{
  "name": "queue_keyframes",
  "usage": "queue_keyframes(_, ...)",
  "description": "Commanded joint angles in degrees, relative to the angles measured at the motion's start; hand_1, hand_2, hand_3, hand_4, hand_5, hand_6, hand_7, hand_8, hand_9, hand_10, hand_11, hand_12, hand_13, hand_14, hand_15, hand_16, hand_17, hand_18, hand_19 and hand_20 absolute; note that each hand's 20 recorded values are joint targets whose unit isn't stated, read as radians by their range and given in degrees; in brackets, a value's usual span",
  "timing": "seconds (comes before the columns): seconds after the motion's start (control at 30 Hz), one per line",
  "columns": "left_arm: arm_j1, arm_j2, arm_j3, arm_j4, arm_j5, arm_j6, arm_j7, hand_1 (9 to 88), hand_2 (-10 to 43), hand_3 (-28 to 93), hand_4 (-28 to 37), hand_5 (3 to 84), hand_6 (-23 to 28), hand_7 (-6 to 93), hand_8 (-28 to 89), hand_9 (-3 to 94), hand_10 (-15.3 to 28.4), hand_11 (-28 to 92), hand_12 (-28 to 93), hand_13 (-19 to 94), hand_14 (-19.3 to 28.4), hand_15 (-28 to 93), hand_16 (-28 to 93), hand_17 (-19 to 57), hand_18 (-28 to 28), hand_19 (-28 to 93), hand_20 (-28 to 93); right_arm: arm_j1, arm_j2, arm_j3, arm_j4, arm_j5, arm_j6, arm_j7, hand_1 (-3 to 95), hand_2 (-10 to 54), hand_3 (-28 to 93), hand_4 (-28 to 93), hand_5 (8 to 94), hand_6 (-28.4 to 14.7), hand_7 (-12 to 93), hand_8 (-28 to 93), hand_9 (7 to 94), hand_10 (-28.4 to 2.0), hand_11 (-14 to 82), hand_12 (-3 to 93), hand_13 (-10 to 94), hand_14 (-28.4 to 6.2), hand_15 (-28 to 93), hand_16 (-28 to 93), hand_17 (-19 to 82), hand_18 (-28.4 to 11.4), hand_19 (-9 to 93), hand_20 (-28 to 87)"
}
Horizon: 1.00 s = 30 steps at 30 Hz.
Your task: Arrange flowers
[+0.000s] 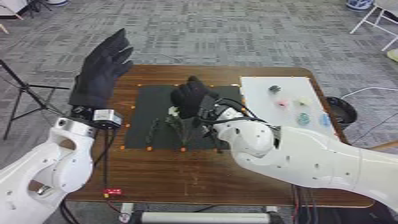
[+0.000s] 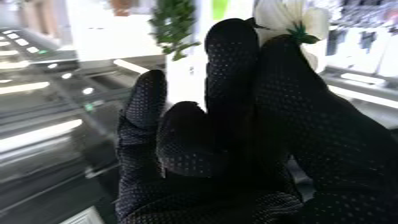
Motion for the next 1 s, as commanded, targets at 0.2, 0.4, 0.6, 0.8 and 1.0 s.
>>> queue_keyframes(0.2,-4.90,-0.34,2.87,0.35,0.55,-1.23,0.85,25.1,-6.4,67,-27.1,24.6,1.3,14.9,-7,17.1,9.0,13,22,13,12.2,14,10,-13.9,18.3,32,13,1.98,-15.05,-6.00,7.51,-2.18,-2.03,-2.39,48.2,-9.5,82,-28,80.9,4.2,33,-2,87.2,-5.3,18.4,50.0,71,-5.7,88,33,27,-16.7,73,48)
queue_keyframes(0.4,-9.41,-1.55,6.51,1.63,0.36,-2.04,1.61,25.1,-6.4,67,-27.1,24.6,1.3,15.0,-7,17.1,9.0,13,22,13,12.2,14,10,-13.9,18.3,32,12,3.38,-17.66,-7.97,11.38,-3.54,-0.81,-0.14,48.6,-9.5,81,-28,81.7,5.0,32,-2,88.3,-5.1,16.0,48.2,72,-5.6,88,33,28,-16.5,73,48)
queue_keyframes(0.6,-12.40,-3.18,9.55,2.59,0.13,-3.08,2.36,25.1,-6.4,67,-27.1,24.6,1.3,14.9,-7,17.2,9.0,13,22,13,12.2,14,10,-13.8,18.3,32,12,4.54,-19.05,-10.05,13.80,-4.48,0.65,4.12,48.5,-9.5,80,-28,81.9,5.3,31,-1,88.6,-5.0,14.6,48.0,72,-5.5,88,33,28,-16.5,73,48)
queue_keyframes(0.8,-13.82,-3.90,10.86,2.89,-0.16,-3.30,2.93,25.1,-6.4,67,-27.2,24.7,1.3,14.8,-7,17.2,9.0,13,22,13,12.2,14,10,-13.8,18.3,32,12,5.07,-20.77,-11.39,15.26,-5.95,2.67,8.05,48.5,-9.5,80,-28,81.9,5.4,31,-1,88.7,-4.9,14.3,48.0,72,-5.6,88,33,28,-16.6,73,48)
queue_keyframes(1.0,-16.34,-4.80,12.90,3.40,0.26,-3.35,3.29,25.0,-6.4,67,-27.1,24.7,1.3,14.7,-7,17.3,9.0,13,22,13,12.2,14,10,-13.7,18.3,32,12,5.76,-22.90,-13.00,16.65,-6.81,4.56,11.09,48.5,-9.5,80,-28,81.8,5.6,30,-1,88.9,-4.7,13.4,47.3,72,-5.8,88,33,27,-16.7,73,48)
